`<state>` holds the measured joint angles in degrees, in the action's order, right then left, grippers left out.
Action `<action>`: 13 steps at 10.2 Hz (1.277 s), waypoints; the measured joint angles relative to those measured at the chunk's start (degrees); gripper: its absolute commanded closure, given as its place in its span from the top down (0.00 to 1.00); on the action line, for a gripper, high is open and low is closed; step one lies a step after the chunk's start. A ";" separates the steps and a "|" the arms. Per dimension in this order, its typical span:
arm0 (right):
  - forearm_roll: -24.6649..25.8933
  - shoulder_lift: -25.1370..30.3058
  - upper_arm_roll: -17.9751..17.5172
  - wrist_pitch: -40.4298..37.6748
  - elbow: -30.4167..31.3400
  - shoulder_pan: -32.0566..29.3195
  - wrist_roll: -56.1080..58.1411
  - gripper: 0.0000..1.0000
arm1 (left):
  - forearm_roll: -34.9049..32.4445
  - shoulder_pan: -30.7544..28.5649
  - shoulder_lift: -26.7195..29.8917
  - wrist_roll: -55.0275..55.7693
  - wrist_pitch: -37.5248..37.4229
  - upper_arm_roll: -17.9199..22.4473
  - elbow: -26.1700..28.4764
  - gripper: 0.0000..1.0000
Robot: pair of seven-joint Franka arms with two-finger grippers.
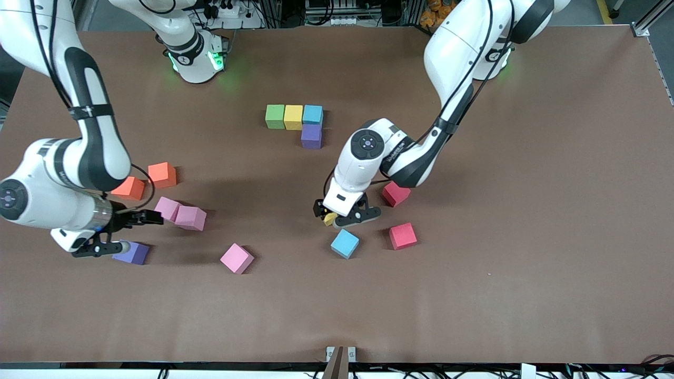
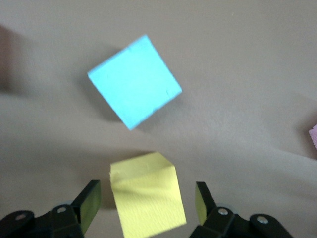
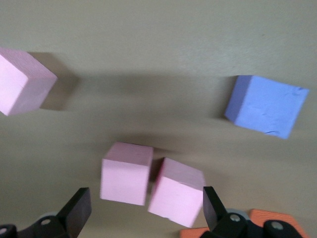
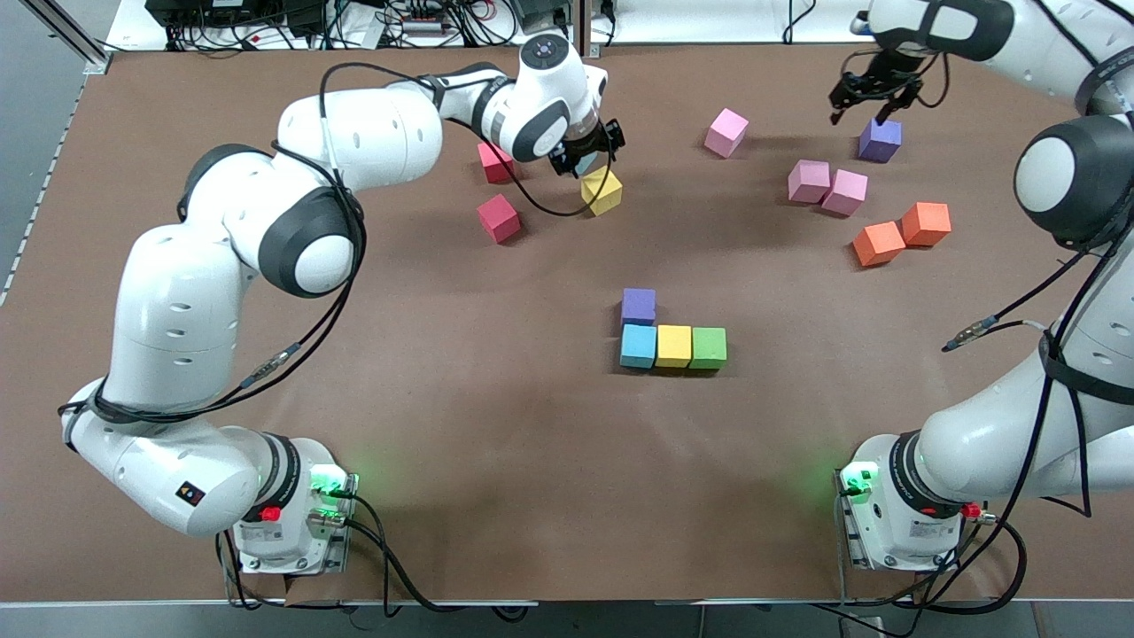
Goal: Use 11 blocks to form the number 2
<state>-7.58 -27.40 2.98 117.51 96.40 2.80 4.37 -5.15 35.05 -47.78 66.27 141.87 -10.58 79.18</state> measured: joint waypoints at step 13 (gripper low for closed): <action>-2.58 -4.10 -0.15 8.54 6.39 2.56 -6.23 1.00 | 0.00 1.43 -3.65 2.74 3.16 1.25 -0.40 0.19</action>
<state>-10.16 -31.50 2.82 126.05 102.79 5.36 -1.87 -5.15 36.47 -51.43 69.01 145.03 -9.33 78.78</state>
